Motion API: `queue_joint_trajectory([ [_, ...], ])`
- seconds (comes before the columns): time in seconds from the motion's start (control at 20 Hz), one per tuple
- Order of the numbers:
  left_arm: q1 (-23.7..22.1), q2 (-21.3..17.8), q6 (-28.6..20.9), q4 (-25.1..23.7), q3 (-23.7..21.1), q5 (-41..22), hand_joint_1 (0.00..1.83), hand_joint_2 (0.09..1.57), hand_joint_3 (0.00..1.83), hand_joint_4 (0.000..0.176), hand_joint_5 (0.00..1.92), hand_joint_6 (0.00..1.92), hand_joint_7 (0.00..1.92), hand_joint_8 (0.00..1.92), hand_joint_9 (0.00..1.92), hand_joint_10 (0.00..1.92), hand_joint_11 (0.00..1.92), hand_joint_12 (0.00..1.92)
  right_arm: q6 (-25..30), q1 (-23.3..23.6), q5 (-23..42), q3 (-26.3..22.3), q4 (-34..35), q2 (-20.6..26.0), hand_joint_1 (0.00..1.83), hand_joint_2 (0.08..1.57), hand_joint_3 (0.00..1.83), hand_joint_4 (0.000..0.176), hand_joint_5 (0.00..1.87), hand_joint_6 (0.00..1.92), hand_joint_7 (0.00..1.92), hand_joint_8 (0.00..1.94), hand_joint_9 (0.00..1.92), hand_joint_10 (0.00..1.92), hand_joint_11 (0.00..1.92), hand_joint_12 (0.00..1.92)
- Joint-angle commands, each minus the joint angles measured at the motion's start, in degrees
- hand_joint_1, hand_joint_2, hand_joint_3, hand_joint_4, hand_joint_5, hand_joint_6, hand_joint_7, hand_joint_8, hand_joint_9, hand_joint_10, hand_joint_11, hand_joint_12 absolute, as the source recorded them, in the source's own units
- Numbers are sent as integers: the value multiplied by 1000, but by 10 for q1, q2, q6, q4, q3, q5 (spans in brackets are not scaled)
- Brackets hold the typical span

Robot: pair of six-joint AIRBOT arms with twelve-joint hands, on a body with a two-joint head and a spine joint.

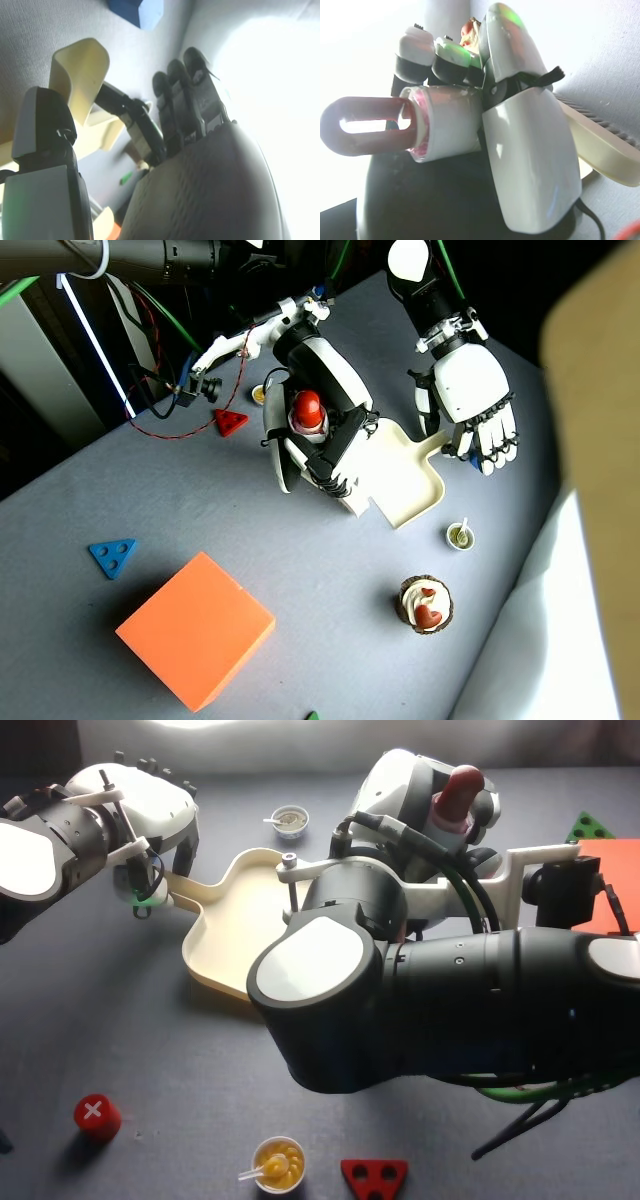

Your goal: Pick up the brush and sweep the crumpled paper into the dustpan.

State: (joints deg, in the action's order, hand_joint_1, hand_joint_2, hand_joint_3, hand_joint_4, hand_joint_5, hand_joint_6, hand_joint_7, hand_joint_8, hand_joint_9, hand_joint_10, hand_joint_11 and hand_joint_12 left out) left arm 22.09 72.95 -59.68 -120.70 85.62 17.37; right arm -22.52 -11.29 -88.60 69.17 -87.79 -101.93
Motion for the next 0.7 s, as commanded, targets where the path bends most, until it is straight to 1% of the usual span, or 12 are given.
queue_joint_trajectory([
  [0.0,-2,-3,3,-20,0,47,1167,1083,0,0,1048,860,372,4,290,3,218,168,-10,3,-28,5,-61,0,1550,1216,0,176,957,1921,1052,1941,1115,1921,1220,1921],
  [0.15,-3,-1,3,-20,-1,47,1162,1080,0,0,1056,848,405,10,315,8,215,172,-9,3,-23,10,-70,-3,1541,1213,0,176,958,1921,1047,1941,1117,1921,1220,1921],
  [0.3,-6,0,3,-20,-2,47,1160,1086,1,0,1042,870,372,2,296,0,203,175,-3,3,-14,14,-78,-5,1551,1206,0,176,978,1921,1065,1941,1126,1921,1219,1921],
  [0.35,-6,0,3,-20,-2,47,1169,1080,0,0,1057,845,383,4,301,1,203,179,1,2,-13,16,-80,-5,1551,1211,0,176,958,1921,1035,1941,1107,1921,1219,1921],
  [0.4,-7,0,3,-20,-2,47,1170,1080,0,0,1058,842,382,2,300,1,197,177,7,-1,-10,20,-88,-6,1562,1209,0,176,943,1921,1022,1941,1099,1921,1219,1921],
  [0.45,-7,1,3,-20,-2,47,1169,1080,0,0,1057,844,387,4,298,0,202,180,17,-2,-9,24,-97,-6,1531,1220,3,176,939,1921,1021,1941,1097,1921,1198,1921],
  [0.65,-8,1,1,-20,-2,47,1170,1078,0,0,1062,837,393,3,318,7,226,197,56,-2,-2,35,-125,-9,1568,1214,0,176,964,1921,1043,1941,1114,1921,1232,1921],
])
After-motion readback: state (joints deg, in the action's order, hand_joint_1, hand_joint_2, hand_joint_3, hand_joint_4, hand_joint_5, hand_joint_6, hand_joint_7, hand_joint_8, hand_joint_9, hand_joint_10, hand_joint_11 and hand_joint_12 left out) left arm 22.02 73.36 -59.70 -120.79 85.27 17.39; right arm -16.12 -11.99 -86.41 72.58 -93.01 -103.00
